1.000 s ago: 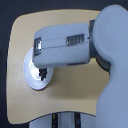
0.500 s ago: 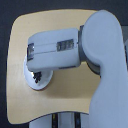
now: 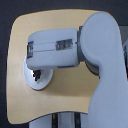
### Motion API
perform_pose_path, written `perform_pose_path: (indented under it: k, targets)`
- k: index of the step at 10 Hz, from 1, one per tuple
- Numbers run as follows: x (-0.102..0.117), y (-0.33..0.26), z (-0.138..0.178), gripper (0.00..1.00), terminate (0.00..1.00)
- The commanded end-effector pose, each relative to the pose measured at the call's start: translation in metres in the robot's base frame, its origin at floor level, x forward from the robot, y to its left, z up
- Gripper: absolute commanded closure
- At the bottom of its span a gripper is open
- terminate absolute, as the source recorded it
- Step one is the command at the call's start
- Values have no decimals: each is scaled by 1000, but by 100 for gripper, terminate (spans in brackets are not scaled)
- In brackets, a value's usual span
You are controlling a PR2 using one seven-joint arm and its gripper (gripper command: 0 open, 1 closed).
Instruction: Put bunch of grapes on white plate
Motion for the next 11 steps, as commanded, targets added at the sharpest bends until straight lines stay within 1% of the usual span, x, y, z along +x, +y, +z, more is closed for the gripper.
perform_pose_path:
  k: [1, 6, 10, 11]
  targets:
    - [5, 5, -4, 100, 0]
    - [5, 14, -4, 100, 0]
    - [6, 9, 4, 100, 0]
    - [6, 6, 8, 0, 0]
